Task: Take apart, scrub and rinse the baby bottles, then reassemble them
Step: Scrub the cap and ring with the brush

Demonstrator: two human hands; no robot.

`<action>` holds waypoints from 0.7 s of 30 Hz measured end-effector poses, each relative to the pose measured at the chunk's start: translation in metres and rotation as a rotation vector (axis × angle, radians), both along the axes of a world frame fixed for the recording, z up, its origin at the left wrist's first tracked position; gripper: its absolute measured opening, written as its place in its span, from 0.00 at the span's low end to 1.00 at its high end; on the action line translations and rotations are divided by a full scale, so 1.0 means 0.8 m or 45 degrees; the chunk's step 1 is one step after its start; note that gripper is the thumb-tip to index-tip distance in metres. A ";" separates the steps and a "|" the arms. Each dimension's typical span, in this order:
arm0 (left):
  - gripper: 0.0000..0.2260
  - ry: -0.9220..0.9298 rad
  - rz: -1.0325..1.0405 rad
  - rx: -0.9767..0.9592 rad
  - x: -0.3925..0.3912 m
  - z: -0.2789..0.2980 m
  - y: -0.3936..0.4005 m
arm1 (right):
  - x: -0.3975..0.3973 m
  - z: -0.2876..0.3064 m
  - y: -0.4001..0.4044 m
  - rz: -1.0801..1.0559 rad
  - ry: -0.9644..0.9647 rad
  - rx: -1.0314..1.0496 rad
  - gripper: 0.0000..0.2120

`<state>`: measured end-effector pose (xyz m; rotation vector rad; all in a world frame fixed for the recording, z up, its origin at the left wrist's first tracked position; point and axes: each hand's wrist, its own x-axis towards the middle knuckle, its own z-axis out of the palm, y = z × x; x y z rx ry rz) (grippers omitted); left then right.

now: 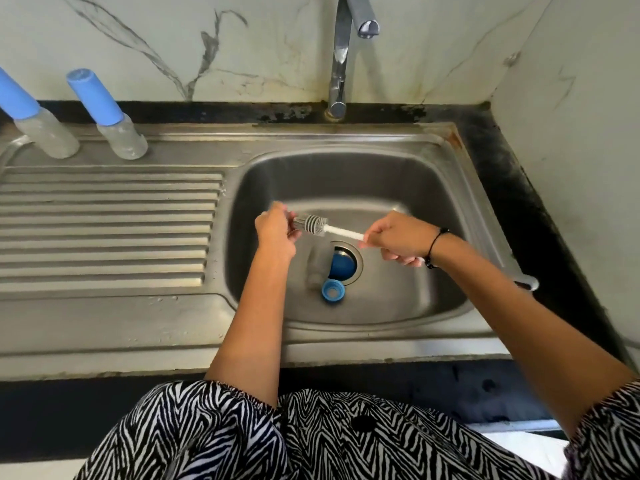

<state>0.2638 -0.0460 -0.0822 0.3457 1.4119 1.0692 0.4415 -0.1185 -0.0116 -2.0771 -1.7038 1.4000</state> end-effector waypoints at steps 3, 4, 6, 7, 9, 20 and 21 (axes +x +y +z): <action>0.10 0.302 -0.254 -0.101 -0.003 -0.013 0.000 | 0.018 -0.010 0.003 0.017 -0.286 0.143 0.11; 0.10 0.334 -0.353 -0.110 0.002 -0.017 -0.004 | 0.025 -0.016 0.005 -0.011 -0.333 0.158 0.12; 0.09 0.304 -0.575 -0.104 0.019 -0.025 -0.016 | 0.034 -0.031 0.010 -0.074 -0.359 0.143 0.15; 0.07 0.300 -0.727 -0.109 0.029 -0.031 -0.024 | 0.037 -0.040 0.013 -0.096 -0.369 0.121 0.15; 0.05 0.405 -1.067 -0.140 0.052 -0.045 -0.038 | 0.042 -0.054 0.018 -0.102 -0.414 0.080 0.14; 0.12 1.509 -2.160 0.042 0.126 -0.103 -0.066 | 0.071 -0.090 0.032 -0.081 -0.471 -0.009 0.13; 0.12 1.543 -2.188 0.040 0.126 -0.106 -0.065 | 0.073 -0.092 0.035 -0.075 -0.475 -0.014 0.14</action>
